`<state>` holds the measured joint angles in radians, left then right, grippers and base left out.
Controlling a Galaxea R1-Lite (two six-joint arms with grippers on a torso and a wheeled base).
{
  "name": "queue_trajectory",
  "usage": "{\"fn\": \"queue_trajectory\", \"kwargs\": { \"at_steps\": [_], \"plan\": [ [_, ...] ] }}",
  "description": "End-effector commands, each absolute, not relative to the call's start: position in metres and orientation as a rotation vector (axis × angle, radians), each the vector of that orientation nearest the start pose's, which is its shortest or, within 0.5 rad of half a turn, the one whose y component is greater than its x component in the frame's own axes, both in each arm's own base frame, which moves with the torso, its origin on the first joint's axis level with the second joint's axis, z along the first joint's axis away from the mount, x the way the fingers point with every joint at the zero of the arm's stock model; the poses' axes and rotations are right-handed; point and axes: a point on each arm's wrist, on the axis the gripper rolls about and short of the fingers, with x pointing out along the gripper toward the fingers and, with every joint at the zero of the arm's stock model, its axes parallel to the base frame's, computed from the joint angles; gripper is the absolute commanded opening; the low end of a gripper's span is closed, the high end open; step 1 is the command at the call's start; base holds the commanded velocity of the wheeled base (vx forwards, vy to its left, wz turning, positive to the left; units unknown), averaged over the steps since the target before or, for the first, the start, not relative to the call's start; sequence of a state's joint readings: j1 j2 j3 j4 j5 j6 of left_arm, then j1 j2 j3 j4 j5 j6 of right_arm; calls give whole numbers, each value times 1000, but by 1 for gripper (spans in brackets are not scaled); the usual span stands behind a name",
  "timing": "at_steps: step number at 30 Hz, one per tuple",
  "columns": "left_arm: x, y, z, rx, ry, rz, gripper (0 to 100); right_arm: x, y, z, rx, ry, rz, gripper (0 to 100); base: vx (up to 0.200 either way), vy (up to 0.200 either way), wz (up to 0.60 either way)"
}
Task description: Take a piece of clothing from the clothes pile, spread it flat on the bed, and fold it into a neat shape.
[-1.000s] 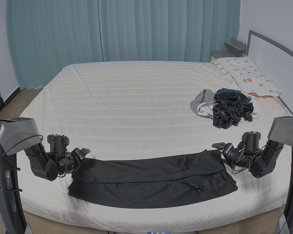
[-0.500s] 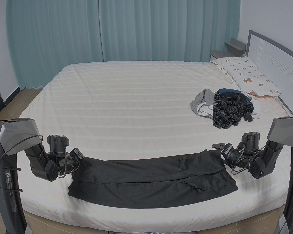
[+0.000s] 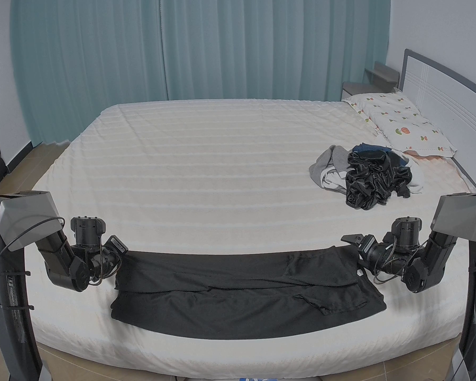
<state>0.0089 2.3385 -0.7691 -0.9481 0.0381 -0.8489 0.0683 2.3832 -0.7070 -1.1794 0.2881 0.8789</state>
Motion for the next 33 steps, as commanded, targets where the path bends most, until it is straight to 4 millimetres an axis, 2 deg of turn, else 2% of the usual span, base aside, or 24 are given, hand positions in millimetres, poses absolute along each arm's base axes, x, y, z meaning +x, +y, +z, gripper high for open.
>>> {"fn": "queue_trajectory", "kwargs": {
  "at_steps": [1,11,12,18,23,33],
  "plan": [
    [367,5,-19,-811,563,308,0,363,28,-25,911,615,114,100,0,0,0],
    [368,4,-19,-812,548,301,0,369,25,-34,909,625,131,100,0,0,0],
    [368,4,-19,-812,548,301,0,370,25,-36,904,626,132,0,0,0,0],
    [368,4,-19,-812,550,302,0,377,25,-39,903,612,128,0,0,0,0],
    [368,4,-21,-813,554,300,0,385,15,-36,911,570,113,0,0,0,0],
    [367,4,-23,-813,564,294,0,389,6,-39,917,555,94,0,0,0,0]
  ]
}}
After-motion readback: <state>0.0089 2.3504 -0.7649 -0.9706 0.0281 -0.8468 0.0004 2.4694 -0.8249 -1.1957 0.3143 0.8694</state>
